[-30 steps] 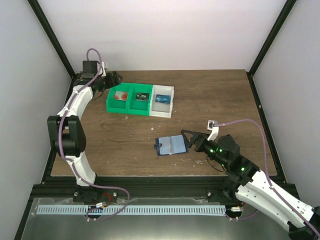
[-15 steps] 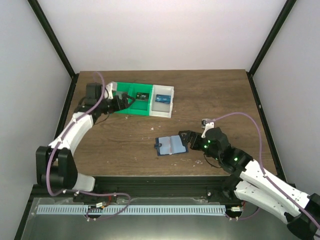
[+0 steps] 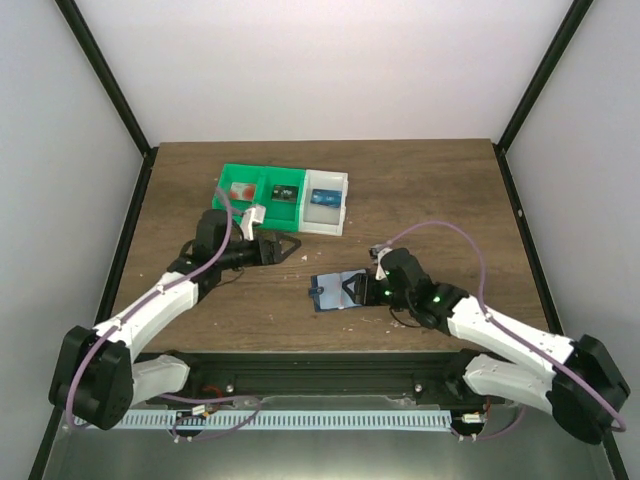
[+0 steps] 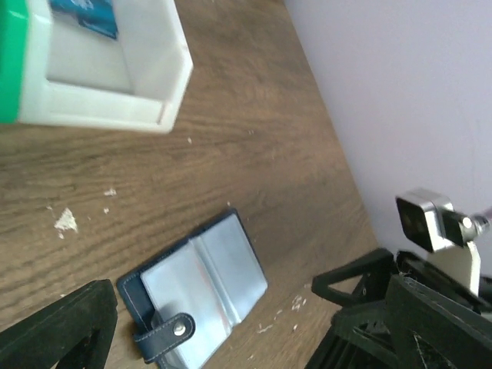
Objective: Take the credit cards out of the card holder
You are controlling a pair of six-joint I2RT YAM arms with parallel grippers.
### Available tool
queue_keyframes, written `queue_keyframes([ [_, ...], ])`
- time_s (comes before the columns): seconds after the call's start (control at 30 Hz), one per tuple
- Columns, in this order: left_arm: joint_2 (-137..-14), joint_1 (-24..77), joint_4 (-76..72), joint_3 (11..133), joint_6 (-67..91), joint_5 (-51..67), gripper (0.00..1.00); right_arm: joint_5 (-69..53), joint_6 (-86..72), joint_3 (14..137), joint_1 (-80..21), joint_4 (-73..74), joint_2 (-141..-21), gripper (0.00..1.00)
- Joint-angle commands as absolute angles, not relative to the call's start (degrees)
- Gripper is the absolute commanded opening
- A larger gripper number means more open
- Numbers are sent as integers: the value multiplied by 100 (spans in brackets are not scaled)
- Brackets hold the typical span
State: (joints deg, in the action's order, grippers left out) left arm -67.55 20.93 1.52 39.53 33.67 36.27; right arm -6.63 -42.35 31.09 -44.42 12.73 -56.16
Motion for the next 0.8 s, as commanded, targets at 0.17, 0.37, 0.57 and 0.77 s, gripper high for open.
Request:
queue_keyframes([
  [0.17,-7148,2615,-1463,3287,3843,3948,82,-1358,-4090,3400,-4457,621,-6725,42],
  [0.37,-7511,2643,-1971,2925,4103,4212,79,-1057,-4060,3603,-4456,594,-7345,37],
  [0.57,-7880,2658,-2517,2655,4551,4410,78,-970,-3957,3849,-4456,660,-7847,34],
  [0.77,-8291,2671,-2782,2566,4831,4628,87,-970,-3874,3890,-4457,617,-8235,34],
])
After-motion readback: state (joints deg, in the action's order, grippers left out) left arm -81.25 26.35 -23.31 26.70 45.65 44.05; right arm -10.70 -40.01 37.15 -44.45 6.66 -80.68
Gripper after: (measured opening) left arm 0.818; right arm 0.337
